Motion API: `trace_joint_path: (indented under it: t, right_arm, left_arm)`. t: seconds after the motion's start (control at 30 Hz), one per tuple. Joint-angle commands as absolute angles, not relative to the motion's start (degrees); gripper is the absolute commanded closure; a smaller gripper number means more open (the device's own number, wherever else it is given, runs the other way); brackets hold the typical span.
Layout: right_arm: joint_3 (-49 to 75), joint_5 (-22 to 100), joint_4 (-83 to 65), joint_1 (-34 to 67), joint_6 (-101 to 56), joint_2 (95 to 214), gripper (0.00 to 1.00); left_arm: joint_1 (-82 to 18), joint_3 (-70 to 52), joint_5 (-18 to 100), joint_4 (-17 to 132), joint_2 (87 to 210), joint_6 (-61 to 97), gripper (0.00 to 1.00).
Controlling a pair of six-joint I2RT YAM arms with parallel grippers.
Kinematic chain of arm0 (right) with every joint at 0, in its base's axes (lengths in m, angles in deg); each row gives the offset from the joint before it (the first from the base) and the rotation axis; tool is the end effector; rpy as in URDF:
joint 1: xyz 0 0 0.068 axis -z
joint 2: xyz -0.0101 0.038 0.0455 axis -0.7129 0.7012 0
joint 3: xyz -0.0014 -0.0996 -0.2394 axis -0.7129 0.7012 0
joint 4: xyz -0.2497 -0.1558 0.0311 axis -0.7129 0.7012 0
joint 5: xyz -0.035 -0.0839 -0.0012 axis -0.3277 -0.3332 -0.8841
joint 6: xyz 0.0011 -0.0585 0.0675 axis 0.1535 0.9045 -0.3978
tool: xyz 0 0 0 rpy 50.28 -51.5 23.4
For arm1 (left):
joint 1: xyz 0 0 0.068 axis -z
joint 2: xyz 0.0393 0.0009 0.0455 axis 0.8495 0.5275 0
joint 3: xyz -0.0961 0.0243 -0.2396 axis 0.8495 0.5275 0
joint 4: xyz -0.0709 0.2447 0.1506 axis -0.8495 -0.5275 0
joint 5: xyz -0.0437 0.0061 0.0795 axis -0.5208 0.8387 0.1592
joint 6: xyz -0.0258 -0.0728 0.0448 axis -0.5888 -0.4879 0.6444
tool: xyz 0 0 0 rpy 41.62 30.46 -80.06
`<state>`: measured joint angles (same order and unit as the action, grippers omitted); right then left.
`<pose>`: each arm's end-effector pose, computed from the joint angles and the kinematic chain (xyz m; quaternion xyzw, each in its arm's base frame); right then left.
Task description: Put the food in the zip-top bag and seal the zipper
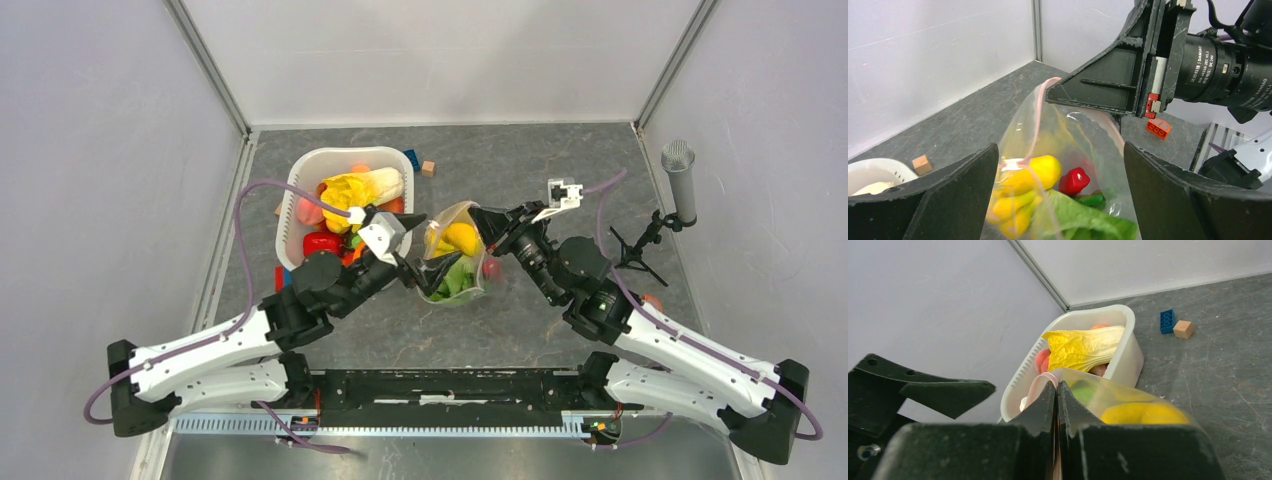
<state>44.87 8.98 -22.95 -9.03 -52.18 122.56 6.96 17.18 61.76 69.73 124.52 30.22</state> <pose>0.1930 0.2176 0.3545 0.0436 0.6608 0.4343 0.6106 0.1412 -0.2637 0.3653 0.2818 0.5876 -0.3425 0.6767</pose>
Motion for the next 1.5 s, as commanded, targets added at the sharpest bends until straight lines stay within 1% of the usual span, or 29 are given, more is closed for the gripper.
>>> trace_joint_path:
  t: [0.0, 0.2, 0.3, 0.4, 0.43, 0.47, 0.57, 0.6, 0.67, 0.77, 0.87, 0.97, 1.03, 1.07, 1.17, 1.3, 1.33, 1.47]
  right_arm:
    - [45.1, 5.0, -26.5, -8.8, -51.3, 120.4, 0.94]
    - [45.0, 4.2, -25.5, -8.8, -46.8, 119.2, 0.93]
    - [42.0, 8.2, -22.7, -8.8, -38.2, 119.7, 0.94]
    - [40.3, 10.9, -19.5, -8.8, -29.5, 118.5, 0.97]
    - [40.1, 12.9, -18.8, -8.8, -26.0, 117.8, 0.97]
    - [39.7, 17.8, -17.4, -8.8, -21.0, 117.2, 0.98]
    - [36.6, 36.9, -5.9, -8.8, -8.3, 116.5, 0.97]
    - [36.4, 38.8, -3.2, -8.8, -6.5, 116.1, 0.97]
    - [38.0, 32.6, -1.3, -8.7, -7.8, 114.1, 0.96]
    - [42.3, 16.9, -2.5, -8.8, -10.6, 110.2, 0.95]
    - [42.4, 5.9, -1.4, -8.8, -12.7, 108.8, 0.95]
    - [40.5, -2.0, -0.7, -8.8, -14.1, 108.6, 0.95]
    - [40.4, -3.3, -2.0, -8.8, -14.4, 108.3, 0.95]
    - [40.5, -2.6, -2.7, -8.8, -14.5, 108.2, 0.95]
    - [40.4, 2.0, -3.7, -8.8, -15.8, 109.4, 0.95]
    - [40.5, 8.1, -4.8, -8.8, -18.7, 113.0, 0.96]
    - [40.4, 9.4, -5.2, -8.8, -19.2, 113.8, 0.97]
    - [40.1, 15.8, -6.1, -8.8, -19.6, 116.4, 0.97]
  left_arm:
    - [7.3, 14.9, 65.9, 64.5, 119.3, 27.2, 0.00]
    - [7.2, 15.1, 73.8, 56.9, 115.6, 26.1, 0.00]
    - [7.2, 15.8, 79.0, 53.9, 114.6, 24.8, 0.00]
    - [7.2, 16.2, 81.1, 52.1, 113.4, 24.2, 0.00]
    - [7.2, 16.4, 81.8, 51.8, 112.9, 24.1, 0.00]
    - [7.2, 16.6, 82.3, 51.7, 112.4, 24.0, 0.00]
    - [7.1, 17.6, 83.8, 51.7, 110.4, 24.1, 0.00]
    - [7.2, 17.9, 84.9, 51.7, 109.9, 24.1, 0.00]
    - [7.2, 18.5, 88.6, 50.8, 109.3, 23.9, 0.00]
    - [7.1, 18.5, 96.0, 47.8, 109.5, 22.2, 0.00]
    - [6.2, 18.2, 99.9, 44.8, 109.6, 19.9, 0.00]
    - [3.3, 16.8, 96.6, 41.3, 110.1, 19.0, 0.00]
    - [-0.1, 14.2, 94.0, 36.5, 112.4, 17.1, 0.00]
    - [-2.5, 12.5, 91.9, 32.7, 114.0, 15.4, 0.00]
    - [-10.6, 6.9, 80.4, 24.6, 121.5, 13.1, 0.00]
    - [-19.3, 5.5, 63.9, 23.8, 129.0, 10.8, 0.00]
    - [-20.6, 5.7, 61.2, 24.2, 130.1, 10.3, 0.00]
    - [-23.3, 7.4, 57.0, 25.5, 132.8, 10.1, 0.00]
